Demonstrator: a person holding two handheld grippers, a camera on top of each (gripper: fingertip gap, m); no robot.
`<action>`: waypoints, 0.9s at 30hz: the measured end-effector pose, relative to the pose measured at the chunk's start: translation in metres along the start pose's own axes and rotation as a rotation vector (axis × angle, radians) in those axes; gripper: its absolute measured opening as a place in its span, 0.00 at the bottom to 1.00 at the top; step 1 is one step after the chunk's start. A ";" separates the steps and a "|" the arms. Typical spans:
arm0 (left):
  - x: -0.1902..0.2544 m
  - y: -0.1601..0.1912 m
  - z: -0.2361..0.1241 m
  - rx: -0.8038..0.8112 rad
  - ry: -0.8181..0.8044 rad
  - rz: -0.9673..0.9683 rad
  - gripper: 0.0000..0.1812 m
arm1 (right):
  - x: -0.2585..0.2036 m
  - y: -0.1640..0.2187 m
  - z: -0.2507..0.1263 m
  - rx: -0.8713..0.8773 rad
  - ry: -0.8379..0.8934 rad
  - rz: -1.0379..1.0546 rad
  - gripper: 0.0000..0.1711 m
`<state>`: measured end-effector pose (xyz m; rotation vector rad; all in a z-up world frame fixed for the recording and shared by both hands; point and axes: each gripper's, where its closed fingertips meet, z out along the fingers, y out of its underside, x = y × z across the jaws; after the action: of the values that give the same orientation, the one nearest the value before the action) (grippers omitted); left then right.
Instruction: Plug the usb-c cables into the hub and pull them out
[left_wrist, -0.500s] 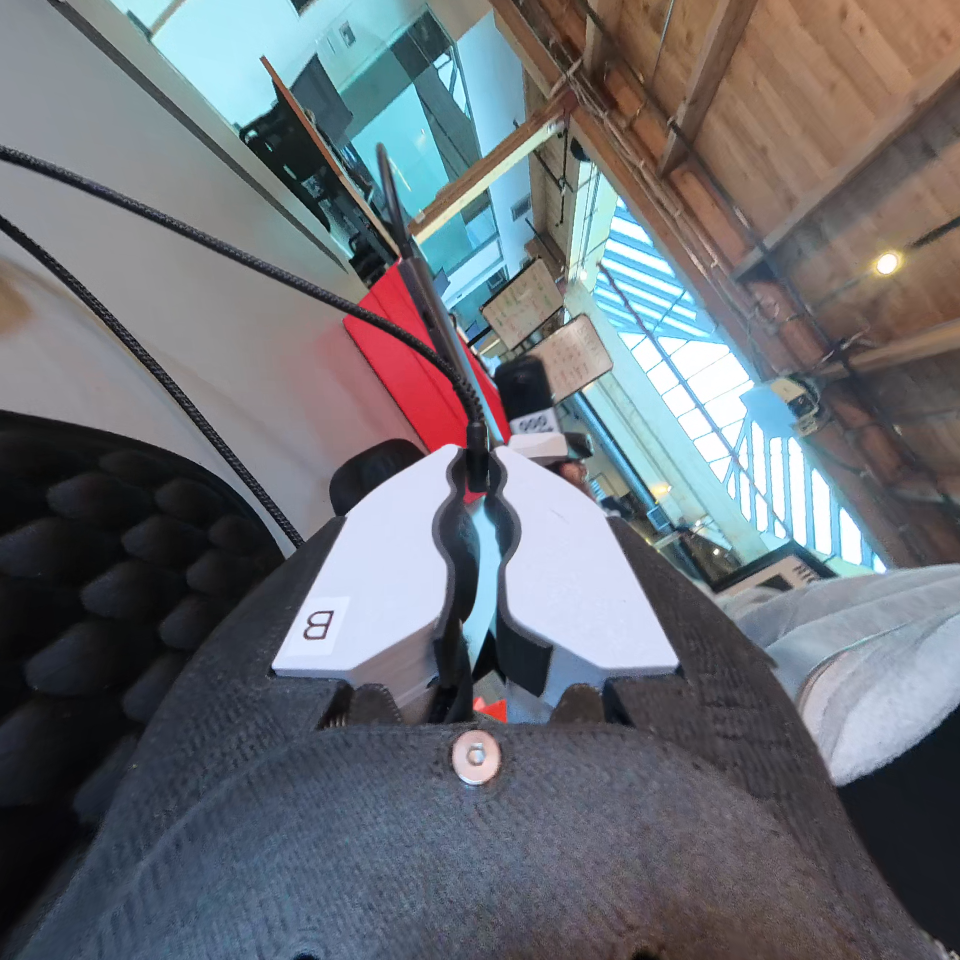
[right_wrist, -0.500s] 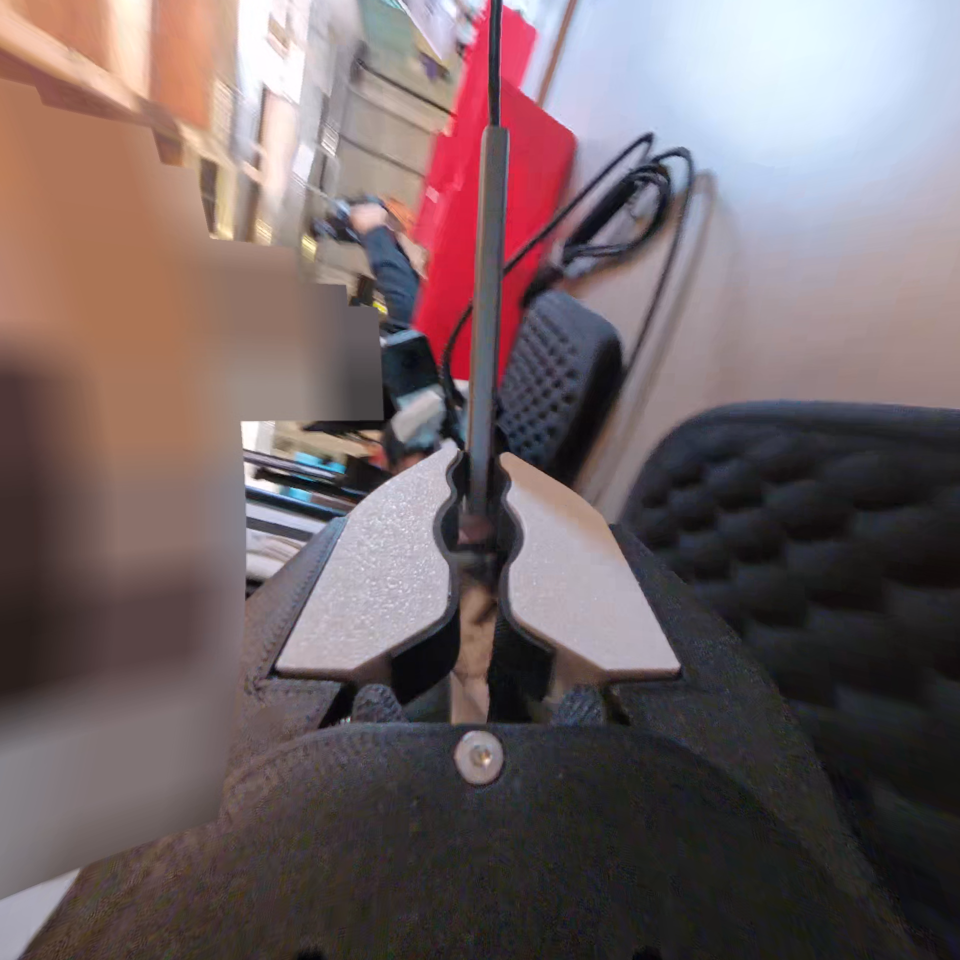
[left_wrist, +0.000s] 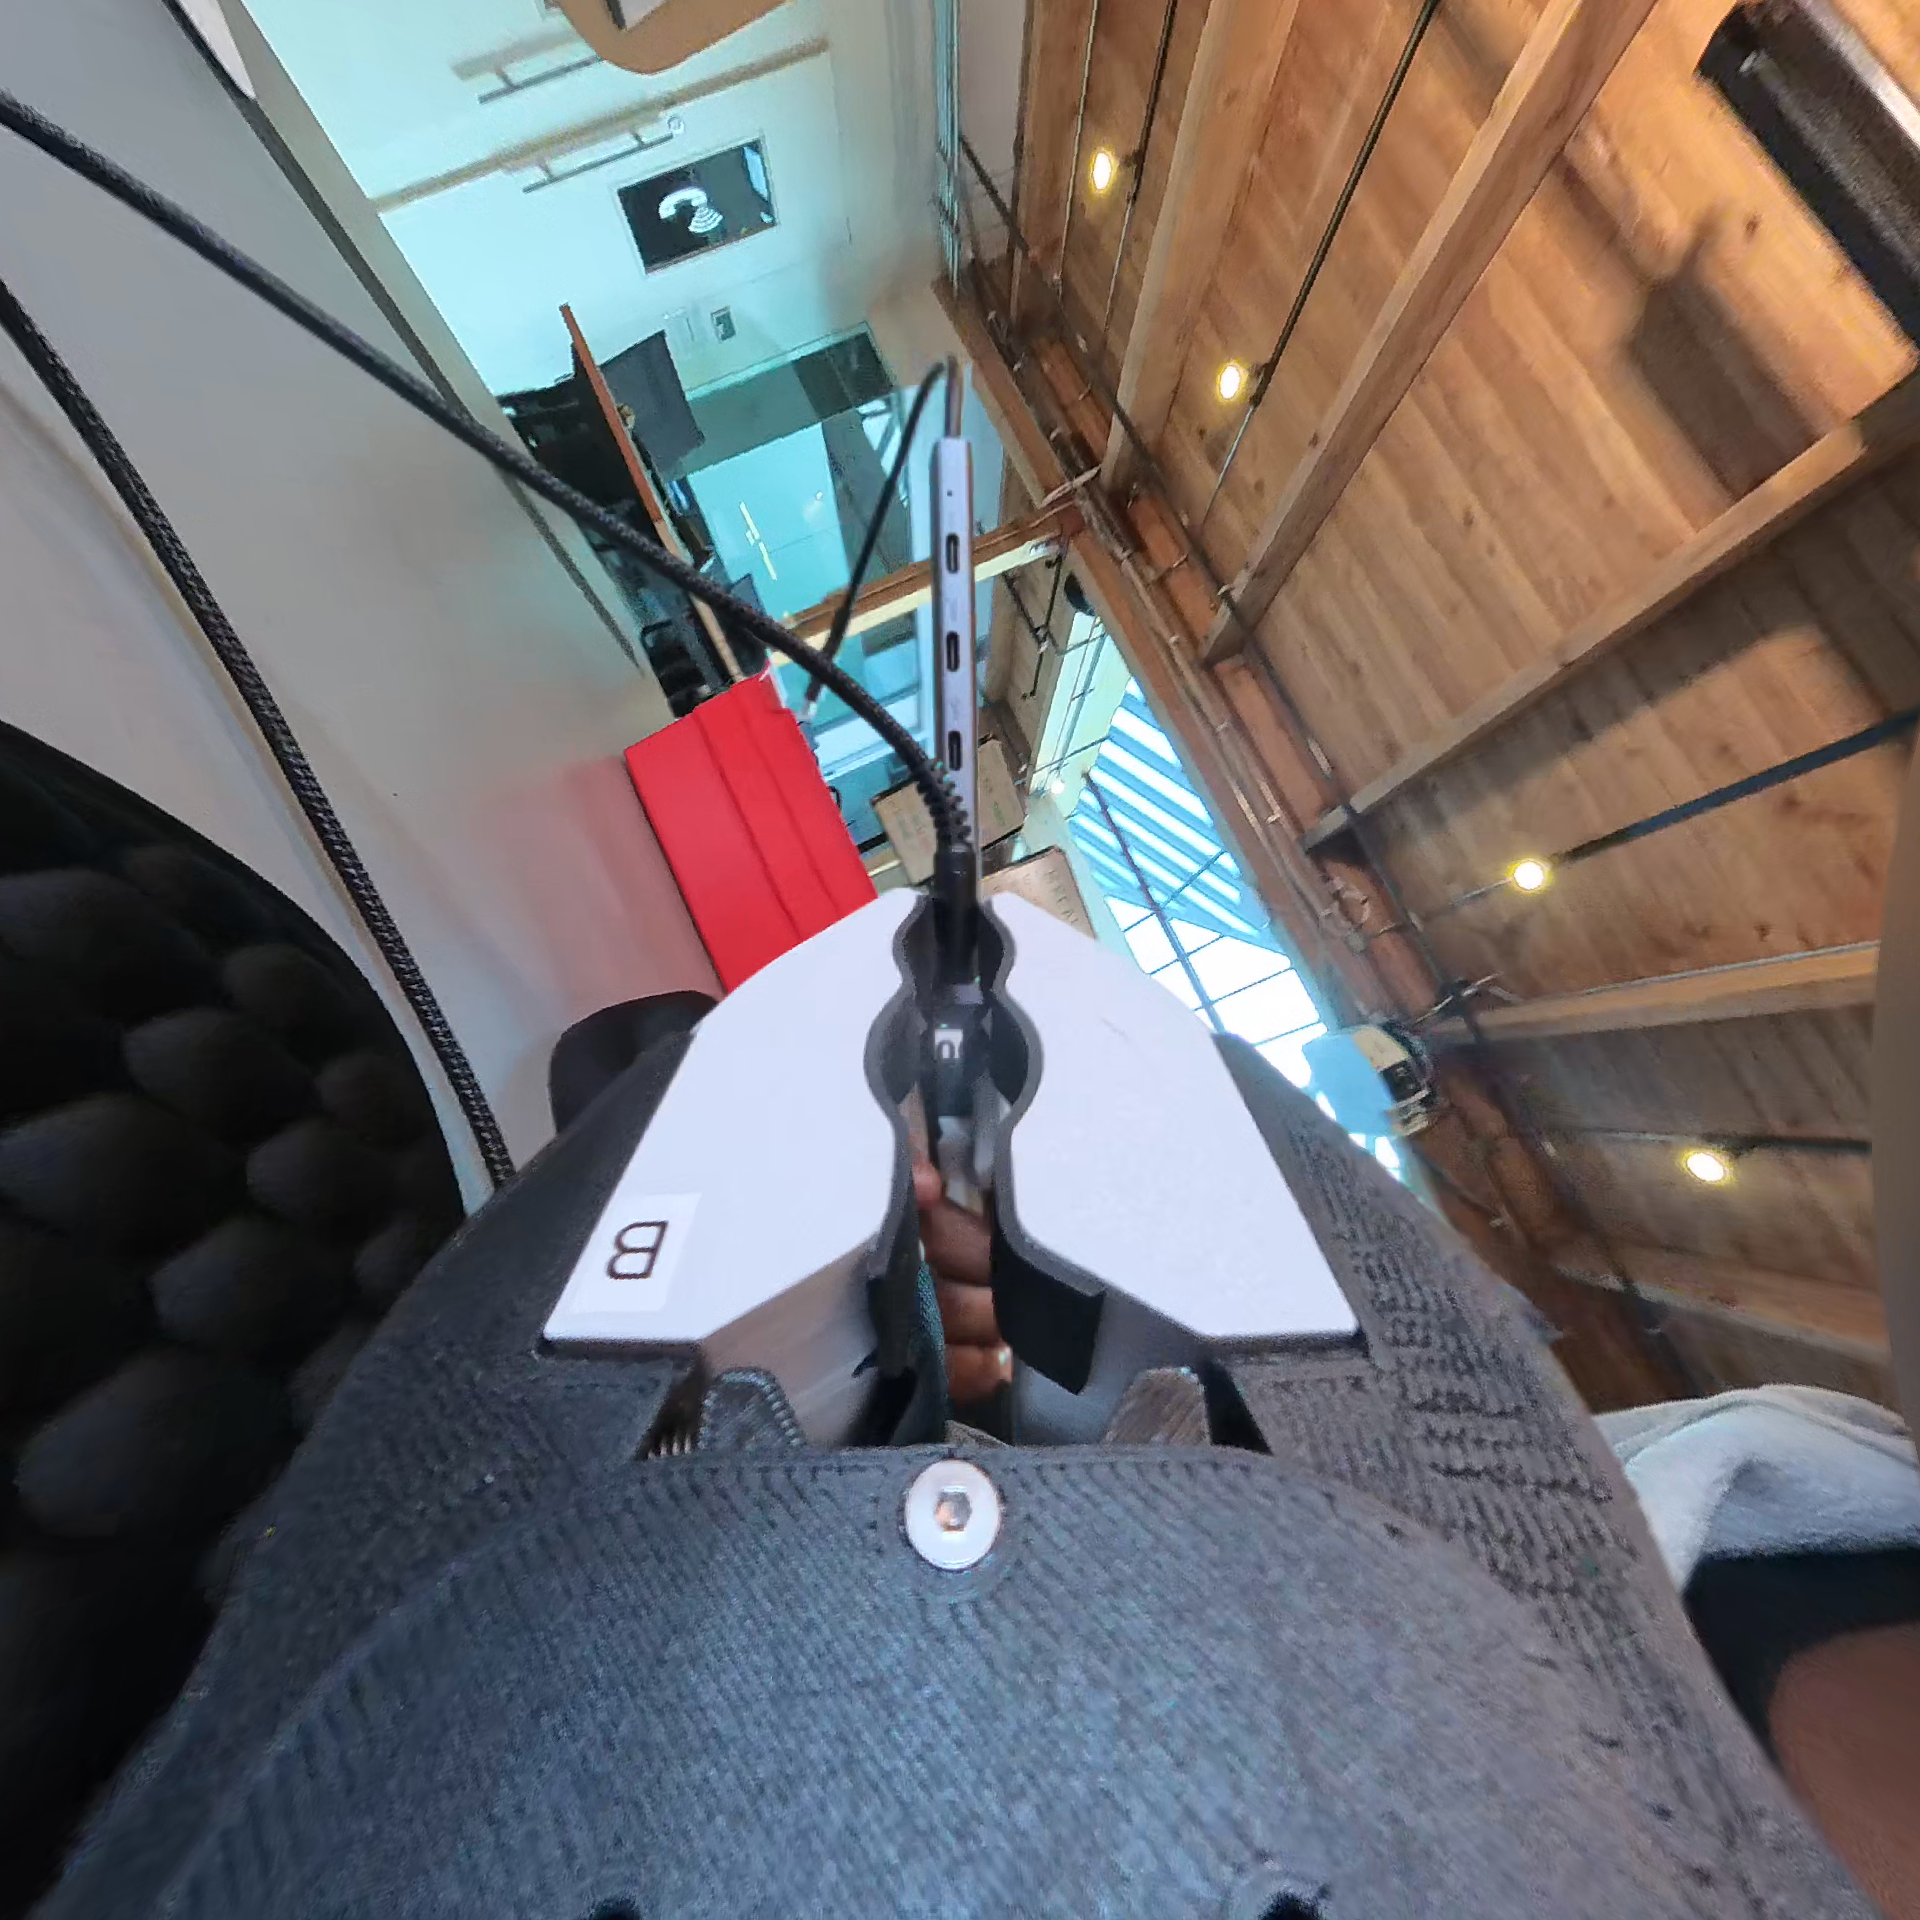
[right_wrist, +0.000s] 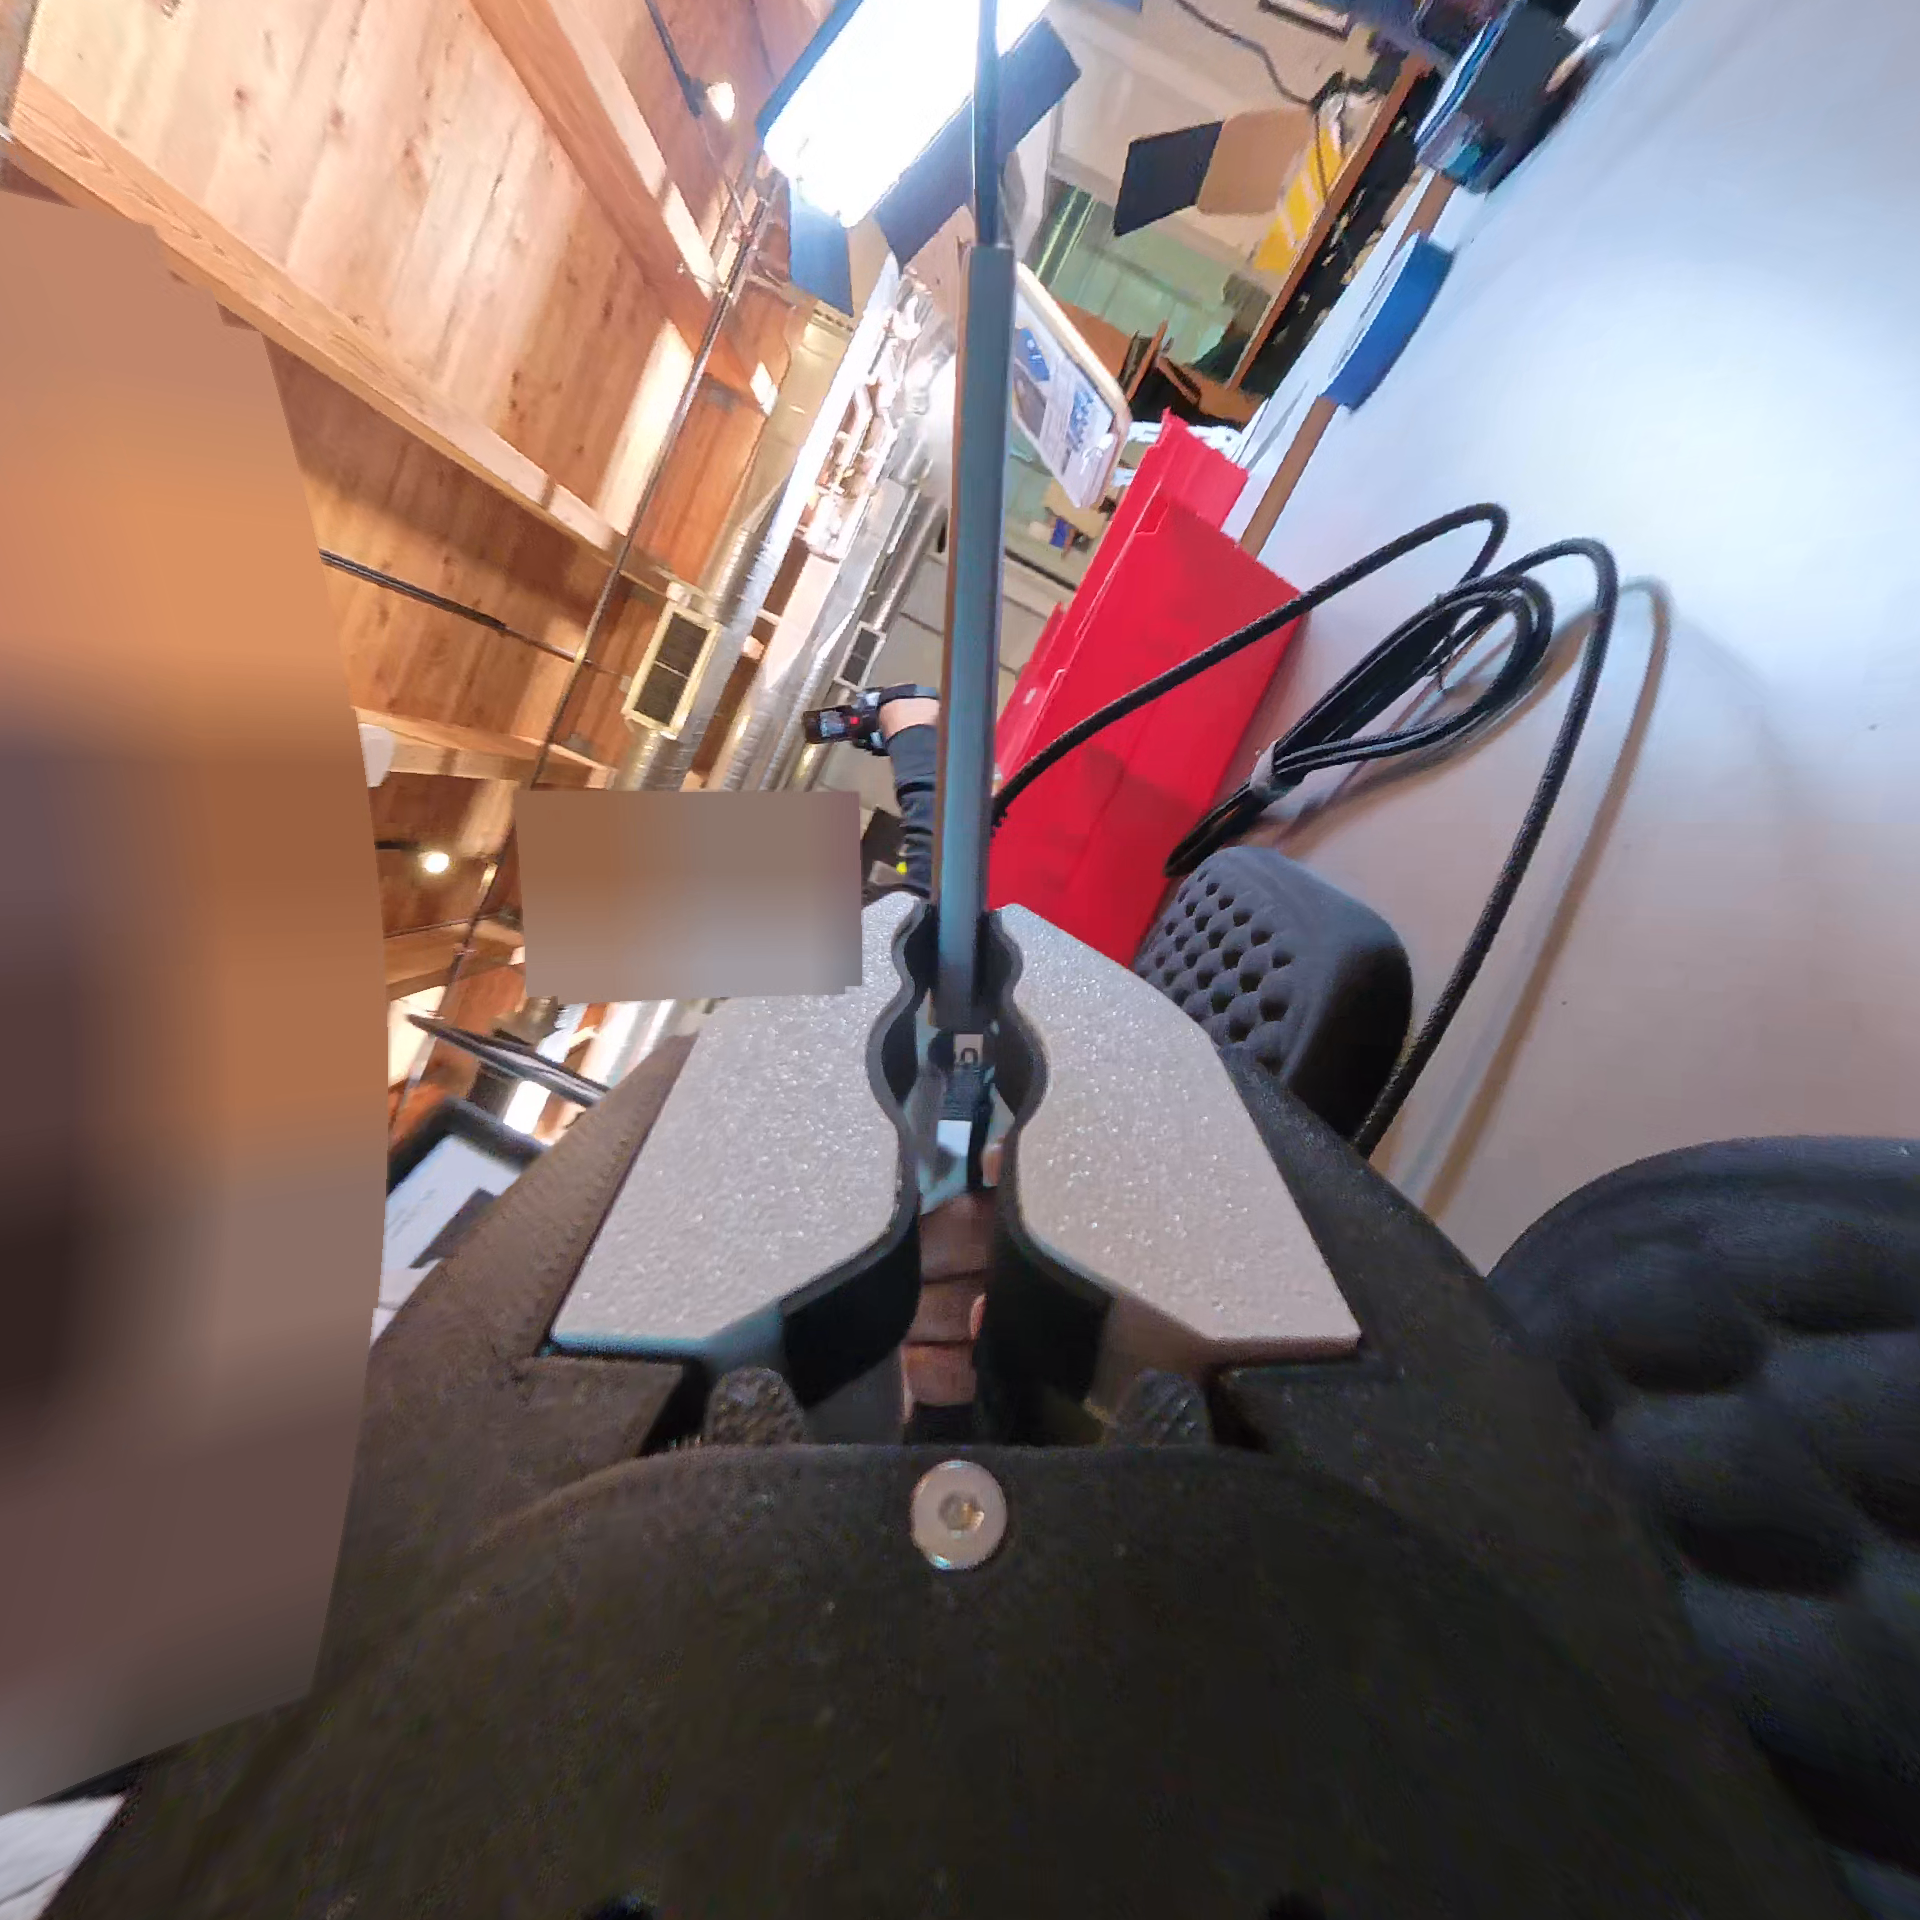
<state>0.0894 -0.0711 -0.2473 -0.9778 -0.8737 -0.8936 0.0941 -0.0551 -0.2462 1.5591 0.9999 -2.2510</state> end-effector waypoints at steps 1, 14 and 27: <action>0.000 0.000 0.001 0.008 0.010 -0.020 0.05 | 0.000 0.001 0.001 0.002 0.016 -0.029 0.05; -0.001 0.005 0.004 -0.003 -0.013 0.037 0.05 | -0.003 0.001 0.004 0.044 0.016 -0.088 0.05; 0.003 0.002 0.001 0.034 0.061 -0.056 0.05 | -0.004 0.001 0.003 0.049 0.001 -0.071 0.05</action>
<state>0.0918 -0.0701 -0.2444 -0.8960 -0.8646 -0.9485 0.0938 -0.0583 -0.2422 1.5683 1.0230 -2.3394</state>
